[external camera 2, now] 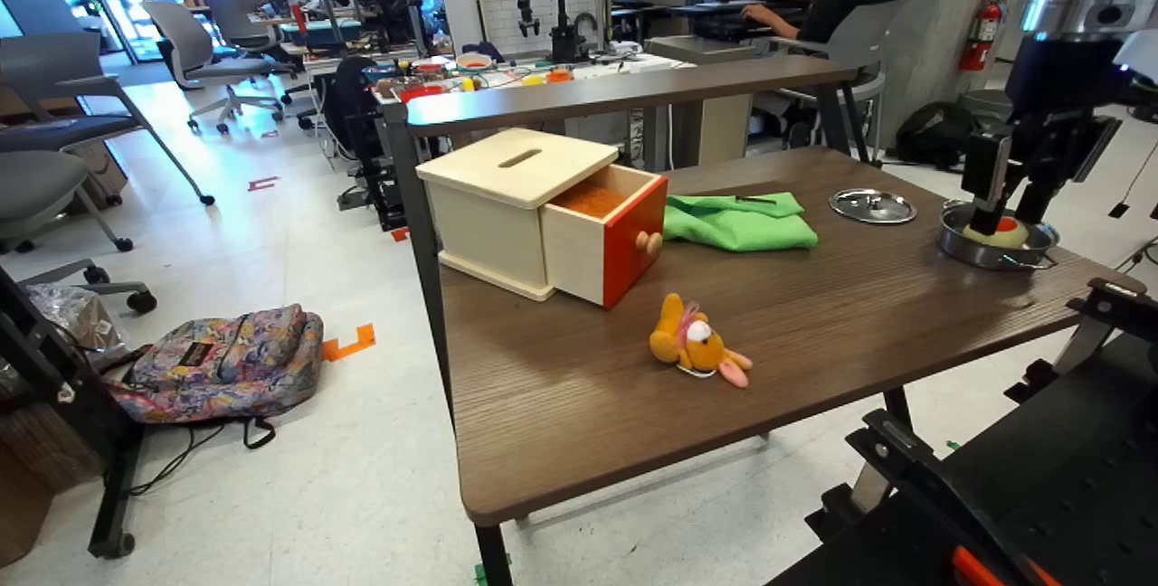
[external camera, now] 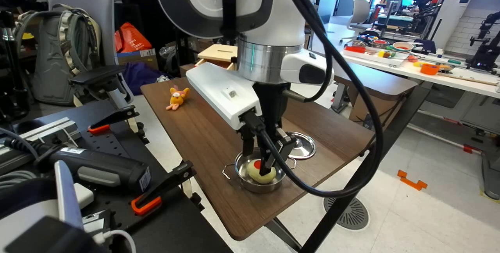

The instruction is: Remove the toy from the silver pot and put it on the table

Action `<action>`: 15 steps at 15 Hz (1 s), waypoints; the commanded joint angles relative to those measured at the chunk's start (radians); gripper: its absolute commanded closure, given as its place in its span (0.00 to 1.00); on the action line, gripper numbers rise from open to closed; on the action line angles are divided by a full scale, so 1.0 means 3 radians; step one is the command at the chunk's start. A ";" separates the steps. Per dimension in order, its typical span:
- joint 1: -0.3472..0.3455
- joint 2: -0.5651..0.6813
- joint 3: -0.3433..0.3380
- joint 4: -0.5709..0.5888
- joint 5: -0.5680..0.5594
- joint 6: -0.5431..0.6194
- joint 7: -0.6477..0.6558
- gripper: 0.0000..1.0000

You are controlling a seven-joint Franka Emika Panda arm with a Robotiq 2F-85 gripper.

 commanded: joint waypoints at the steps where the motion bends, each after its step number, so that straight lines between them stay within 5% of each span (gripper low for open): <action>1: -0.0078 0.0101 0.0069 0.0127 0.0049 0.0029 -0.0048 0.73; 7: -0.0005 0.0314 -0.0007 0.0393 -0.0027 -0.0099 0.0105 1.00; 15: -0.0048 0.0249 0.0037 0.0417 0.0005 -0.0125 0.0103 0.99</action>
